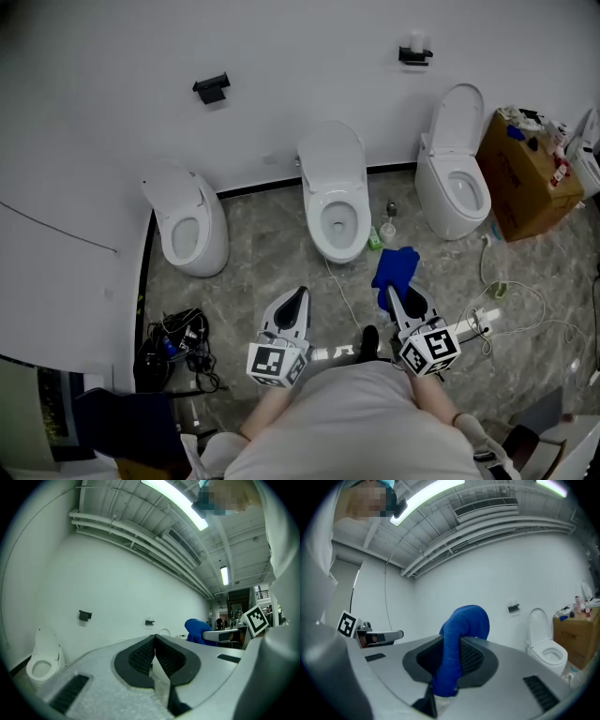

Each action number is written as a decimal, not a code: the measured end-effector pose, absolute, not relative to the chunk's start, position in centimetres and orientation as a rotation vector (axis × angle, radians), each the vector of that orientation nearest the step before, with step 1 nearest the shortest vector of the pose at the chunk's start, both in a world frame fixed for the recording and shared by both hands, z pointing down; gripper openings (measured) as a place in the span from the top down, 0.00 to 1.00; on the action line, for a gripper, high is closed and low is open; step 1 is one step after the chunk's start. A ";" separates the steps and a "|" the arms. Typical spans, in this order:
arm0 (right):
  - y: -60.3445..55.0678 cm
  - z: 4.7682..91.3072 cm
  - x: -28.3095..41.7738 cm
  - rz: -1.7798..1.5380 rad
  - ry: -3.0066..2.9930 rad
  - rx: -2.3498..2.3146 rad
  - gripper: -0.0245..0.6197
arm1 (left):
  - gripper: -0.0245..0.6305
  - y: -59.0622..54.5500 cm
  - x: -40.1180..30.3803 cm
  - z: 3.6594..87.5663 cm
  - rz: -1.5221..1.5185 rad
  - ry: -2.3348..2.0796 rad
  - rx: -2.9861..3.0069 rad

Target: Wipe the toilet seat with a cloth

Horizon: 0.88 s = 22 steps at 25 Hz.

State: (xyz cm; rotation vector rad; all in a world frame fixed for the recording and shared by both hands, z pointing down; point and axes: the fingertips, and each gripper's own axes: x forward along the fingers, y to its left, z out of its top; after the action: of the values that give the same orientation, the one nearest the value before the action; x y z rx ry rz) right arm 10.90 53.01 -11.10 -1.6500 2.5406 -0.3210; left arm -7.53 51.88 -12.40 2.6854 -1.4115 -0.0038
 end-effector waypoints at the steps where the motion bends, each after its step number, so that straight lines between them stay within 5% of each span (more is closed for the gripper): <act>1: 51.5 -10.8 11.7 -0.333 2.554 -1.642 0.86 | 0.95 50.6 -6.9 -12.5 0.003 -1.427 2.685; 13: 36.8 -9.0 19.7 -0.371 2.672 -1.483 0.86 | 0.95 37.9 0.2 -12.9 0.055 -1.567 2.652; 22: 30.0 -7.2 19.3 -0.426 2.659 -1.511 0.86 | 0.95 30.2 0.5 -11.0 0.097 -1.495 2.679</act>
State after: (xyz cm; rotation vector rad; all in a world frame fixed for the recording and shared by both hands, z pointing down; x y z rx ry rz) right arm 19.25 29.96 -7.23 -1.5113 2.6585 -0.4257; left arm 0.45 30.17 -11.00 2.6786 -1.4945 0.0971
